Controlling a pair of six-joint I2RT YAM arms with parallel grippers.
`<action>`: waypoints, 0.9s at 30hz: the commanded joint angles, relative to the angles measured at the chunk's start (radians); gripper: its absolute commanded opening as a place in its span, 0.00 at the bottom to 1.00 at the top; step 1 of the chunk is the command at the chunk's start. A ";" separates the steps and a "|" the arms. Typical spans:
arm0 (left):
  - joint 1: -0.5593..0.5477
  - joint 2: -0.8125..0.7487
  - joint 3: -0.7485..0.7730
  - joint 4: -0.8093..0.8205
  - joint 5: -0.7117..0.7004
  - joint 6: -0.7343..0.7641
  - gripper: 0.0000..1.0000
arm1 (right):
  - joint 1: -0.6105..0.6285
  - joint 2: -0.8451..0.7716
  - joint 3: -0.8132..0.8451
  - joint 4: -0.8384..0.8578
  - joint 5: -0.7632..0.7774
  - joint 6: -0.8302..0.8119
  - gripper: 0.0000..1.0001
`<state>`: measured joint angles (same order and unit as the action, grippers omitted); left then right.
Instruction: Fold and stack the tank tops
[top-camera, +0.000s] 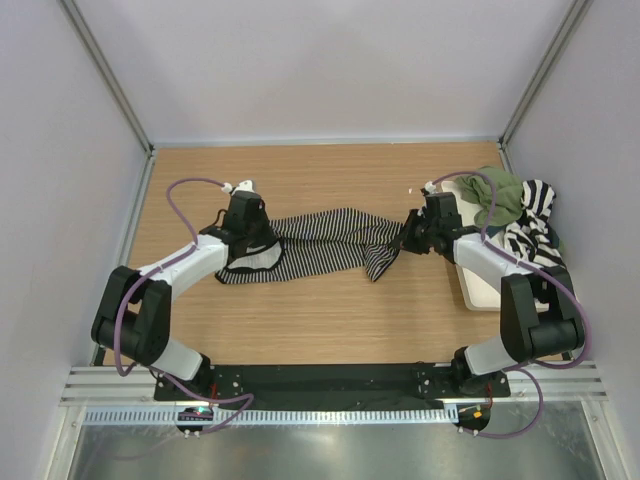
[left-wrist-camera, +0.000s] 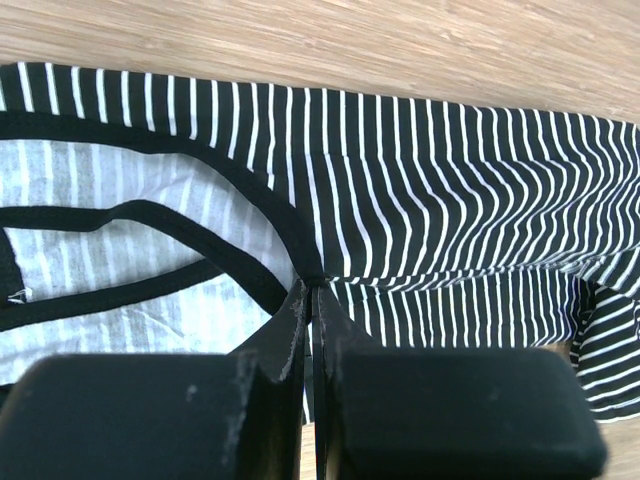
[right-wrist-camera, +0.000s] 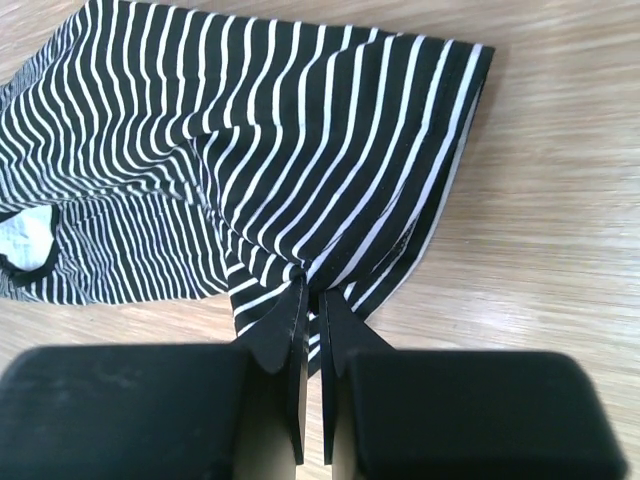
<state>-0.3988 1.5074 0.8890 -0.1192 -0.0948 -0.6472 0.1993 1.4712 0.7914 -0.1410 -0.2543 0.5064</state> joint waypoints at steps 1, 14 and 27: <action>0.000 -0.042 0.019 0.032 -0.057 0.012 0.00 | 0.005 -0.005 0.077 -0.040 0.065 -0.052 0.01; 0.081 0.027 0.576 -0.352 -0.111 -0.028 0.00 | -0.009 0.075 0.659 -0.212 0.066 -0.069 0.01; -0.032 -0.634 0.470 -0.392 -0.086 0.115 0.00 | 0.000 -0.481 0.539 -0.203 -0.187 -0.097 0.01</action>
<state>-0.3981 1.0477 1.3941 -0.5179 -0.1871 -0.5892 0.1944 1.1435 1.3720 -0.3592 -0.3408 0.4160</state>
